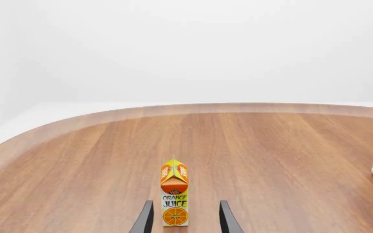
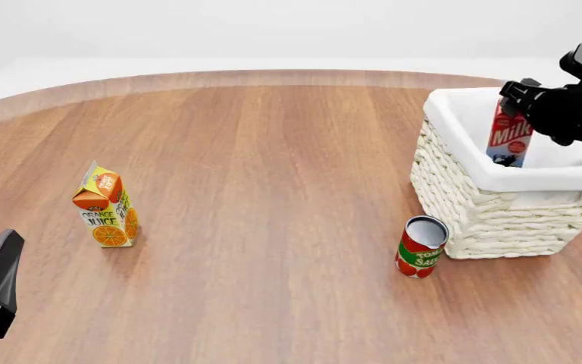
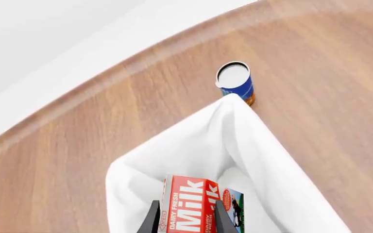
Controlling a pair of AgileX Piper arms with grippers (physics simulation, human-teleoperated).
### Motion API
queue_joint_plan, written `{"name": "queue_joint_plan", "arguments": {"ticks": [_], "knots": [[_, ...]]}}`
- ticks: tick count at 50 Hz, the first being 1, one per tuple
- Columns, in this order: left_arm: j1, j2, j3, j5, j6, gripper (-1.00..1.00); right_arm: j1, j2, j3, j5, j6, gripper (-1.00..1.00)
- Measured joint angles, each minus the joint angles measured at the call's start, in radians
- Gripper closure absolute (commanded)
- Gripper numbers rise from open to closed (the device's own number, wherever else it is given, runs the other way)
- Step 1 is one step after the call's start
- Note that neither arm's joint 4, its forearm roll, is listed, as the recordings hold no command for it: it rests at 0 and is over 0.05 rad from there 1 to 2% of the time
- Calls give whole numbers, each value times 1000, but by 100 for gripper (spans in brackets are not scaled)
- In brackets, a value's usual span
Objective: Pick the milk and place it in the basket.
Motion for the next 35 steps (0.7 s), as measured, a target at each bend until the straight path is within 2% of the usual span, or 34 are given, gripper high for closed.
{"name": "queue_joint_plan", "arguments": {"ticks": [23, 24, 35], "knots": [[0, 0, 0, 0, 0, -100, 1, -7, 33, -16, 2, 100], [0, 0, 0, 0, 0, -100, 3, -7, 35, -19, 6, -100], [0, 0, 0, 0, 0, -100, 22, -24, 45, -40, 58, -100]]}}
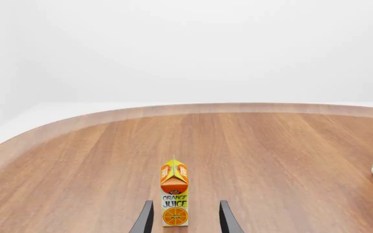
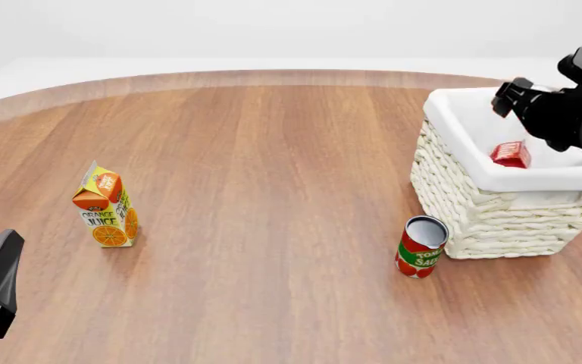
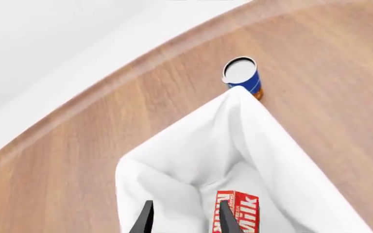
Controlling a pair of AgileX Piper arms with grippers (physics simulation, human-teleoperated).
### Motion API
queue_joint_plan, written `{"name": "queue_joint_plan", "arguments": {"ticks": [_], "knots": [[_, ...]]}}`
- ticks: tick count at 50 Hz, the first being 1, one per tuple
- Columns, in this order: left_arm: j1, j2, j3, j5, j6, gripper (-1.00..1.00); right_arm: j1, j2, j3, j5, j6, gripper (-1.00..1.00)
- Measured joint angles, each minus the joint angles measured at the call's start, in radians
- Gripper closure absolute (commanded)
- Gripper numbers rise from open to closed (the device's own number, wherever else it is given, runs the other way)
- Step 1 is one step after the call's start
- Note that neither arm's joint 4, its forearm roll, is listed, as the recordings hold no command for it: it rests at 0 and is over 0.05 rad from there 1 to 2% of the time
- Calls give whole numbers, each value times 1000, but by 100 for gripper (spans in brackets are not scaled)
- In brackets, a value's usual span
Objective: Pick the milk and place it in the basket.
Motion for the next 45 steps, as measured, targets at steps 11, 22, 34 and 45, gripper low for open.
{"name": "queue_joint_plan", "arguments": {"ticks": [11, 22, 34, 45], "knots": [[0, 0, 0, 0, 0, -100, 10, -15, 1, -2, 17, -100], [0, 0, 0, 0, 0, -100, 45, -67, -15, 7, -8, -100], [0, 0, 0, 0, 0, -100, 92, -158, -72, 35, -64, -100], [0, 0, 0, 0, 0, -100, 143, -216, -131, 68, -114, -100]]}}
